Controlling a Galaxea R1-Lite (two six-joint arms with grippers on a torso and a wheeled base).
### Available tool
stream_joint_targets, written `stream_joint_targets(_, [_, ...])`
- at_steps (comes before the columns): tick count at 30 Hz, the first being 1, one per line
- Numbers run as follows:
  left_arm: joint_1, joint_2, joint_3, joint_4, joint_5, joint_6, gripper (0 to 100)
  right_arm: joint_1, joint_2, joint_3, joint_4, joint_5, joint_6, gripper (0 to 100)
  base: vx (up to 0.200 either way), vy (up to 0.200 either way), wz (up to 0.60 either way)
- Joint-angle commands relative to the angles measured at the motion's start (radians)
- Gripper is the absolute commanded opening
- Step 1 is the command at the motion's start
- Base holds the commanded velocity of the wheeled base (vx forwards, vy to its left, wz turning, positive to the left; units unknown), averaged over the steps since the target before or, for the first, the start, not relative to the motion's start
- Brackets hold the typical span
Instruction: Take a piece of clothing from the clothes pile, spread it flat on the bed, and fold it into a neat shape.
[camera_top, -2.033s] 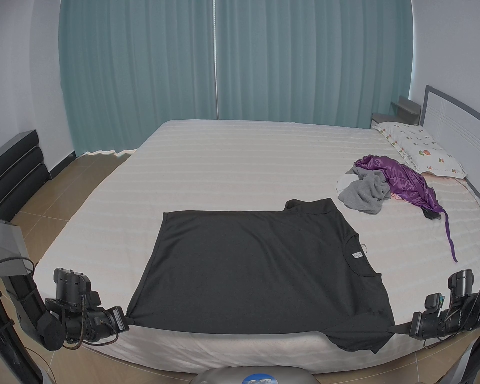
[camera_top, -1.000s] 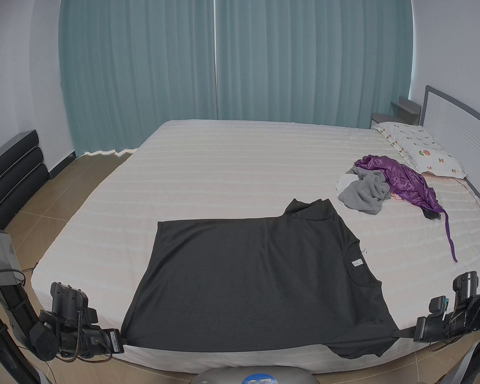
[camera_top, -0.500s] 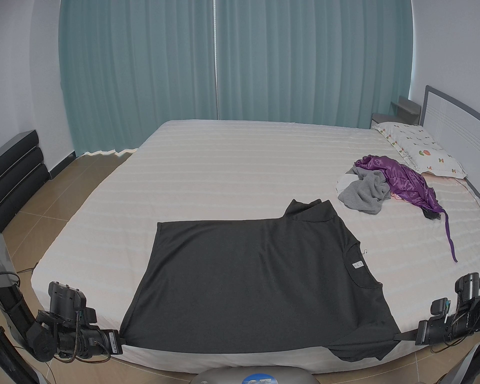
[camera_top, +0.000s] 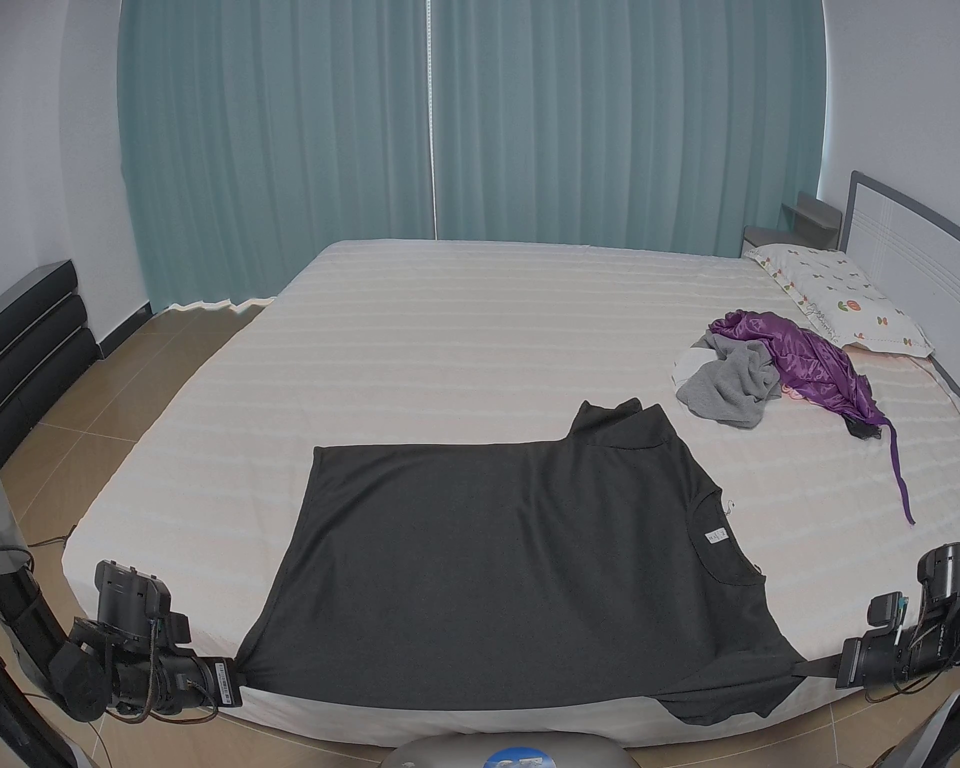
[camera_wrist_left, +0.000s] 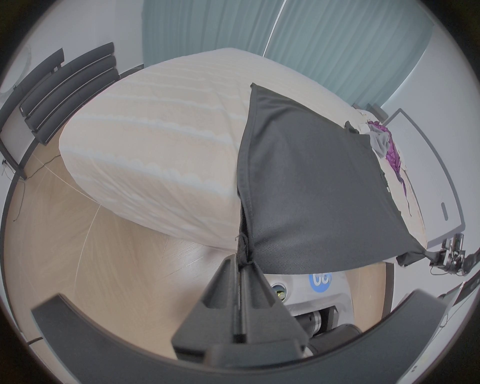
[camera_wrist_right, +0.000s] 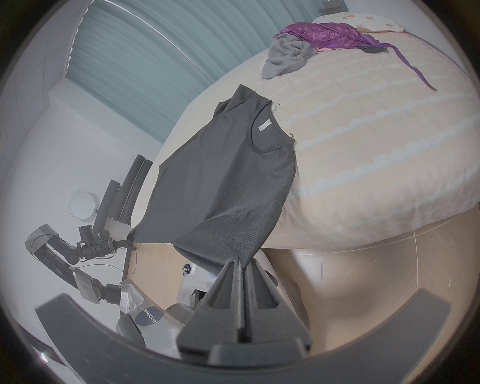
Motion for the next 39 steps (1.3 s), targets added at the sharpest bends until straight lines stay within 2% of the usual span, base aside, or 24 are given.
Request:
stream_joint_targets(1, [0.001, -0.011, -0.036, -0.001, 0.001, -0.023, 0, -0.002, -0.03, -0.004, -0.002, 0.003, 0.008, 0, 0.0, 0.0, 0.0])
stream_joint_targets(4, [0.001, -0.012, -0.054, -0.004, 0.001, -0.046, 0, -0.002, -0.03, -0.013, -0.002, 0.003, 0.012, 0, 0.0, 0.0, 0.0])
stream_joint_targets(6, [0.001, -0.02, -0.111, -0.004, 0.001, -0.12, 0, 0.006, -0.034, -0.041, -0.004, 0.003, 0.035, 0, 0.0, 0.0, 0.0])
stream_joint_targets(11, [0.001, -0.034, -0.191, -0.001, 0.004, -0.172, 0, 0.012, -0.02, -0.074, -0.004, 0.004, 0.065, 0, 0.0, 0.0, 0.0])
stream_joint_targets(20, [0.001, -0.034, -0.244, 0.001, 0.034, -0.177, 0, 0.02, -0.034, -0.111, -0.016, 0.006, 0.118, 0, 0.0, 0.0, 0.0])
stream_joint_targets(23, [0.001, -0.039, -0.264, 0.002, 0.037, -0.177, 0, 0.058, -0.027, -0.148, -0.017, -0.005, 0.169, 0, 0.0, 0.0, 0.0])
stream_joint_targets(28, [0.001, -0.057, -0.264, 0.01, 0.039, -0.175, 0, 0.072, -0.03, -0.176, -0.047, -0.011, 0.189, 0, 0.0, 0.0, 0.0])
stream_joint_targets(31, [0.001, -0.063, -0.264, 0.019, 0.037, -0.175, 0, 0.09, -0.023, -0.185, -0.077, -0.026, 0.227, 0, 0.0, 0.0, 0.0])
stream_joint_targets(34, [0.001, -0.062, -0.267, 0.022, 0.037, -0.175, 0, 0.135, -0.004, -0.177, -0.117, -0.091, 0.25, 0, 0.0, 0.0, 0.0])
stream_joint_targets(39, [0.0, -0.046, -0.284, 0.022, 0.037, -0.175, 0, 0.178, 0.003, -0.185, -0.151, -0.111, 0.266, 0, 0.0, 0.0, 0.0])
